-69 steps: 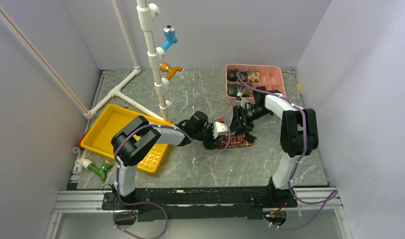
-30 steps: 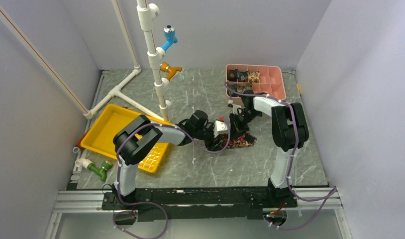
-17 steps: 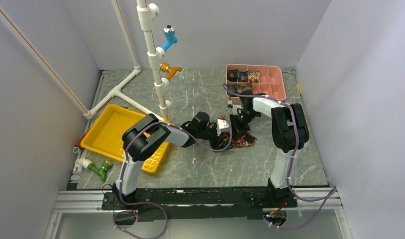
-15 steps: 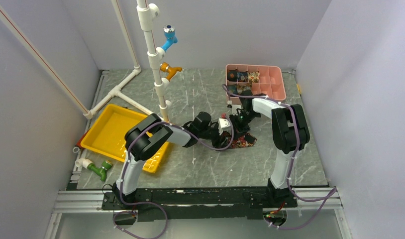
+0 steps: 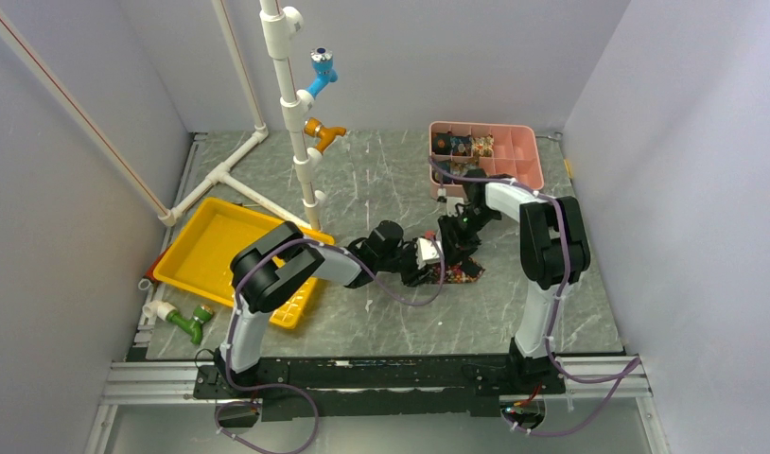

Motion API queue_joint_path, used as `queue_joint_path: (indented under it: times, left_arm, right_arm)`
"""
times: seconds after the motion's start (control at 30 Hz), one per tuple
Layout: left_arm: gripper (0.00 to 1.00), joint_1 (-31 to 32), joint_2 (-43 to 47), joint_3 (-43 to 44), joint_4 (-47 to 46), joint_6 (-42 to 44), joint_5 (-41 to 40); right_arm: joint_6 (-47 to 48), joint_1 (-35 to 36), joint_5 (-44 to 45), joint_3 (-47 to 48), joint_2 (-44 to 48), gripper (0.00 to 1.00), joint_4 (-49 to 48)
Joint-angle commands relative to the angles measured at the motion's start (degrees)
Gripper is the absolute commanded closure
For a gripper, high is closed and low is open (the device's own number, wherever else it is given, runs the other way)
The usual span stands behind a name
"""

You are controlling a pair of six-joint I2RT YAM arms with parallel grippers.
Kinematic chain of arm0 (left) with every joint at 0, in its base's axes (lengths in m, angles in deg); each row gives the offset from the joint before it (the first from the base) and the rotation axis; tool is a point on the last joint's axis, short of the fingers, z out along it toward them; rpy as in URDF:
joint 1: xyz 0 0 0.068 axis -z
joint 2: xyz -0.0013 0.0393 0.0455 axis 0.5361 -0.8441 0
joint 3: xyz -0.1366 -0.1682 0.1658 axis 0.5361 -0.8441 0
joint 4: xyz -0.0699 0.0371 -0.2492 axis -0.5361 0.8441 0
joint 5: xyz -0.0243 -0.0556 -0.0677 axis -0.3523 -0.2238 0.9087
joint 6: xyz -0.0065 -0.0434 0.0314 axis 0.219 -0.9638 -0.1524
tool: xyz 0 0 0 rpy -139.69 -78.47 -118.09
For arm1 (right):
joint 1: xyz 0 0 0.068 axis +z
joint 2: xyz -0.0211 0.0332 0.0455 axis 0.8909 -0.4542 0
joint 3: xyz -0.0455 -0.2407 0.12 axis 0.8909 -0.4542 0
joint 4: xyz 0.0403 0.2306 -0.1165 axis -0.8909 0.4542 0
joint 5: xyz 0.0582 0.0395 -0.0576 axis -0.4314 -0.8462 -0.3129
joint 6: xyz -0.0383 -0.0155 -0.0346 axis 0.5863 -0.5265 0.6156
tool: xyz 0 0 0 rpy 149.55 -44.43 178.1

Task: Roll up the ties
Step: Roll the tie at the center of the board.

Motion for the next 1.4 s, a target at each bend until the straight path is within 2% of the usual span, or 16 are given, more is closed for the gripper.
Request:
queue_joint_path:
  times: [0.0,0.13,0.2,0.27,0.43,0.53,0.63,0.7,0.73,0.83,0.93,1.2,1.37]
  left_arm:
    - [0.79,0.3,0.4,-3.3,16.1,10.8,-5.7]
    - [0.77,0.6,-0.1,-1.3,19.9,11.1,-6.7]
    - [0.76,0.7,-0.4,-0.3,21.4,11.1,-6.8]
    - [0.74,0.7,-0.5,0.3,22.2,10.8,-7.0]
    - [0.71,0.8,-0.4,1.0,23.4,10.1,-6.4]
    - [0.69,0.8,-0.4,0.9,23.6,10.0,-6.1]
    - [0.66,0.8,0.1,0.7,23.3,10.1,-5.0]
    - [0.62,0.8,0.4,0.6,22.9,10.2,-4.0]
    - [0.59,0.8,0.5,0.8,22.9,10.2,-3.6]
    - [0.46,0.7,0.9,1.5,21.9,9.7,-1.9]
    - [0.39,0.4,1.7,1.8,17.9,8.4,1.9]
    - [0.32,0.5,-2.6,9.8,10.3,3.3,10.5]
    - [0.30,1.1,-5.0,12.9,6.9,2.6,12.6]
  right_arm:
    - [5.9,-5.0,-6.8,4.3,1.3,0.54,6.4]
    - [6.8,-6.1,-16.4,2.7,4.4,0.43,9.6]
    - [5.5,-5.8,-20.9,1.2,5.3,0.33,9.5]
    - [4.6,-4.7,-22.8,0.3,4.7,0.33,9.2]
    - [4.0,-2.5,-22.5,-1.4,1.9,0.43,7.5]
    - [3.1,-1.8,-19.3,-2.7,1.2,0.53,4.2]
    - [1.8,-2.0,-13.6,-3.6,-0.4,0.75,1.9]
    - [1.1,-2.4,-9.4,-3.7,-1.1,0.96,1.1]
    - [0.7,-2.7,-7.6,-3.7,-1.4,1.00,1.0]
    - [0.6,-4.1,-4.3,-3.7,-2.5,1.00,0.8]
    - [0.4,-4.9,-1.7,-3.7,-3.4,1.00,0.9]
    - [0.5,-5.6,4.0,-1.0,-6.9,1.00,1.8]
    - [0.7,-5.7,7.7,1.8,-9.7,1.00,2.3]
